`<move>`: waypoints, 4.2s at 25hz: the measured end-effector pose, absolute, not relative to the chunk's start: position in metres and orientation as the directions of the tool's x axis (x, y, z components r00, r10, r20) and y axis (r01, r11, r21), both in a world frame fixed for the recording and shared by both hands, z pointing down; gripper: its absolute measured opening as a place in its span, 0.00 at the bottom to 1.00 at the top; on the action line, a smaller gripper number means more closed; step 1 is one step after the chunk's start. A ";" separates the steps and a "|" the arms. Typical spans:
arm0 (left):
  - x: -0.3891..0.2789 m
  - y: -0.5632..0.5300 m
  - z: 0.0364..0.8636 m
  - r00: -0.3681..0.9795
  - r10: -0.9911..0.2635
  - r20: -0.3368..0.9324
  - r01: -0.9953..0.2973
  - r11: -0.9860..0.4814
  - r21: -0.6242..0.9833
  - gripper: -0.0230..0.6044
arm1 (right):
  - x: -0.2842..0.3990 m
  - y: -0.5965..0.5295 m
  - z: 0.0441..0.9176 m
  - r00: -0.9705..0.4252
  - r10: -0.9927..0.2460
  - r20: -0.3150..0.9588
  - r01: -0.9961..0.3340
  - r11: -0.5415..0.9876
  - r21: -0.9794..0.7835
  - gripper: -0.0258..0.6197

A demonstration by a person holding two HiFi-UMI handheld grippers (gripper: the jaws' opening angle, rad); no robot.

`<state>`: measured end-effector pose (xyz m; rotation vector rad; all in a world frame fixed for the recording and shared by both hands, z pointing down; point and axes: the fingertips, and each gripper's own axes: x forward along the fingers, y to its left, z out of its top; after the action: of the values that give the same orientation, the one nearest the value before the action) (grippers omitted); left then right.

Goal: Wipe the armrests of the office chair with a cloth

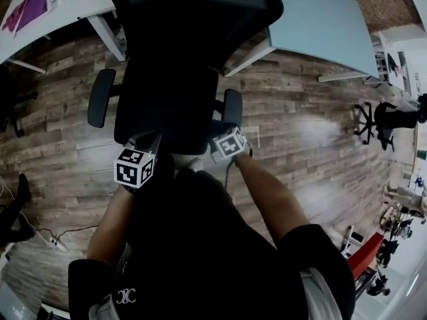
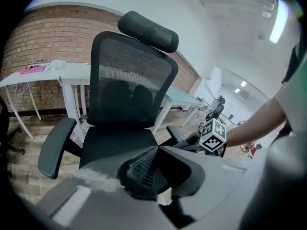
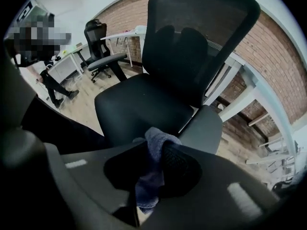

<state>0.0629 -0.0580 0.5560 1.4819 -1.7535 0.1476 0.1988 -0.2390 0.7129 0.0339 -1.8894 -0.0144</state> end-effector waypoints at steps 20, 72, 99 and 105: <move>0.074 -0.059 0.553 -0.080 -0.734 0.674 -0.787 0.462 0.410 0.05 | 0.107 -0.336 0.709 -0.385 -0.006 0.923 0.066 0.997 0.034 0.15; 0.152 -0.160 0.555 -0.099 -0.741 0.665 -0.800 0.457 0.390 0.05 | 0.286 -0.310 0.711 -0.318 0.272 0.908 0.071 0.962 -0.263 0.15; 0.156 -0.148 0.565 -0.133 -0.731 0.670 -0.753 0.513 0.411 0.05 | 0.234 -0.266 0.678 -0.362 0.474 0.803 0.283 0.876 -0.390 0.15; 0.153 -0.147 0.565 -0.140 -0.725 0.674 -0.752 0.521 0.404 0.05 | 0.199 -0.297 0.684 -0.368 0.350 0.861 0.300 0.922 -0.246 0.15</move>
<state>0.1531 -0.1467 0.5654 1.2167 -1.8778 0.0383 0.1988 -0.2968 0.6836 -0.4695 -1.9767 0.0568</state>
